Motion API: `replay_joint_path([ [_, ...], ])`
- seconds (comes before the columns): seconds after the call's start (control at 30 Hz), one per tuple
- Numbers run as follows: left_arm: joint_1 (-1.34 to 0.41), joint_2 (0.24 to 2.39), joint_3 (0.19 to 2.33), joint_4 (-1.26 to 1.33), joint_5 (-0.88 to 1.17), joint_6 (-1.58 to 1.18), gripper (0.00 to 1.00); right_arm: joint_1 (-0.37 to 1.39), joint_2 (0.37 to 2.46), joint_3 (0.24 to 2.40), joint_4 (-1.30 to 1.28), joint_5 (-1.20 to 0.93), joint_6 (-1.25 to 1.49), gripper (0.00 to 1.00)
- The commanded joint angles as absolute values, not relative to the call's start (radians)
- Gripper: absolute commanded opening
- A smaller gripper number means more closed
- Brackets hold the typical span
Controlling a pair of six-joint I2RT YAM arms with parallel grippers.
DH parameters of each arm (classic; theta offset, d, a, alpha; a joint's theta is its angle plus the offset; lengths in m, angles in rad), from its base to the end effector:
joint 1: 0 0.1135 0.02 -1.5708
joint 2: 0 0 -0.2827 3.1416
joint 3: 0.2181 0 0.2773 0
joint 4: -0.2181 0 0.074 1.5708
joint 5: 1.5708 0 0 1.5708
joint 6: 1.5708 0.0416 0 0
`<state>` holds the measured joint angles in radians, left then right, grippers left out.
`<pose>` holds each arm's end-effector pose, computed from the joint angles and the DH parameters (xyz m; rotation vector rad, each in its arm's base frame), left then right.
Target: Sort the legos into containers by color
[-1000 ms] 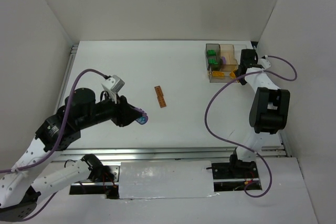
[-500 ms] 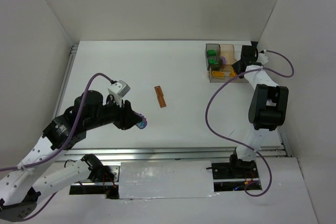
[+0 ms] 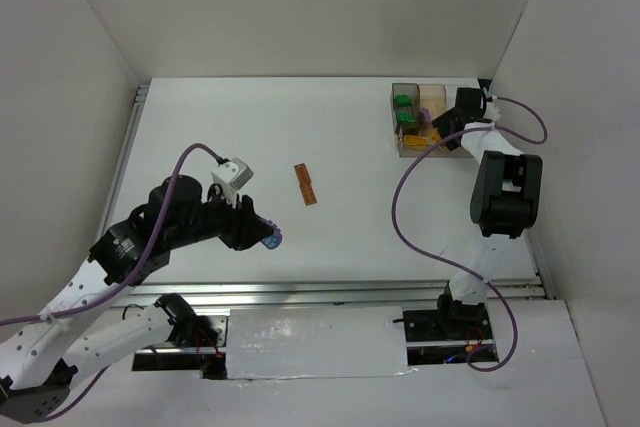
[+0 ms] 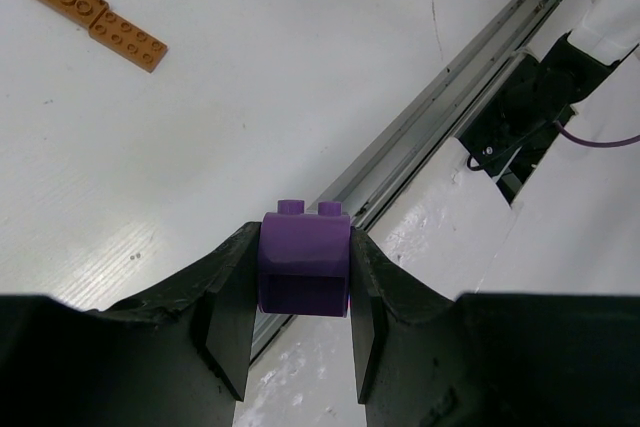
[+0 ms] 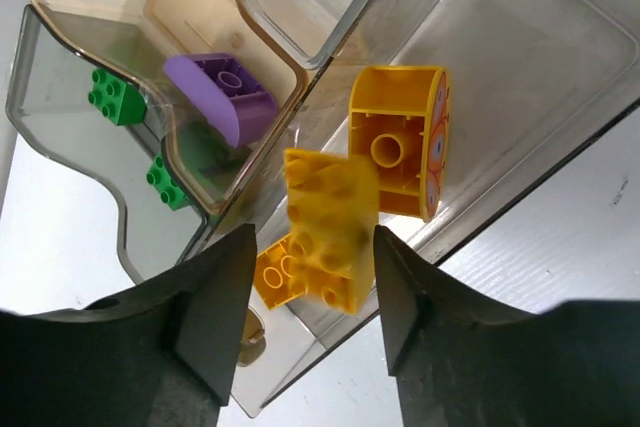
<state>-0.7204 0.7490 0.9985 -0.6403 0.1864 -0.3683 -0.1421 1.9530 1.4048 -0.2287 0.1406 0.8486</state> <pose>0.1202 -0.1158 0.3872 0.4879 2.0062 -0.8793 0.4643 -0.0723 0.2052 1.1753 2.0298 0.1851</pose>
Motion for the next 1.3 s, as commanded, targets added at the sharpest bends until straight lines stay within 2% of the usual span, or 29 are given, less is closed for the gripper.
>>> replay_joint_path([
  [0.0, -0.716, 0.744, 0.993, -0.575, 0.212, -0.351, 0.0, -0.14, 1.933, 1.443, -0.184, 0.129, 0.842, 0.59],
  [0.17, -0.716, 0.75, 0.989, -0.568, 0.216, -0.351, 0.0, -0.133, 1.914, 1.443, -0.184, 0.115, 0.828, 0.73],
  [0.3, -0.716, 0.749, 0.999, -0.561, 0.181, -0.371, 0.0, -0.114, 1.838, 1.402, -0.18, 0.101, 0.807, 0.74],
  [0.4, -0.716, 0.749, 1.02, -0.531, 0.146, -0.414, 0.0, -0.054, 1.691, 1.304, -0.132, 0.016, 0.727, 0.74],
  [0.53, -0.715, 0.758, 1.046, -0.388, 0.176, -0.495, 0.0, 0.05, 1.499, 1.116, 0.095, -0.488, 0.597, 0.72],
  [0.57, -0.713, 0.759, 1.048, -0.358, 0.192, -0.508, 0.0, 0.081, 1.418, 1.077, 0.132, -0.675, 0.585, 0.72],
  [0.67, -0.71, 0.772, 1.052, -0.247, 0.28, -0.564, 0.0, 0.268, 1.252, 0.938, 0.208, -0.837, 0.539, 0.73],
  [0.77, -0.704, 0.796, 1.063, -0.174, 0.385, -0.606, 0.0, 0.433, 1.103, 0.827, 0.331, -0.867, 0.581, 0.76],
  [0.97, -0.696, 0.802, 1.029, -0.034, 0.537, -0.69, 0.0, 0.514, 0.979, 0.684, 0.639, -1.009, 0.762, 0.81],
  [1.27, -0.696, 0.81, 1.002, -0.009, 0.554, -0.724, 0.0, 0.655, 0.933, 0.683, 0.64, -1.025, 0.724, 0.87],
])
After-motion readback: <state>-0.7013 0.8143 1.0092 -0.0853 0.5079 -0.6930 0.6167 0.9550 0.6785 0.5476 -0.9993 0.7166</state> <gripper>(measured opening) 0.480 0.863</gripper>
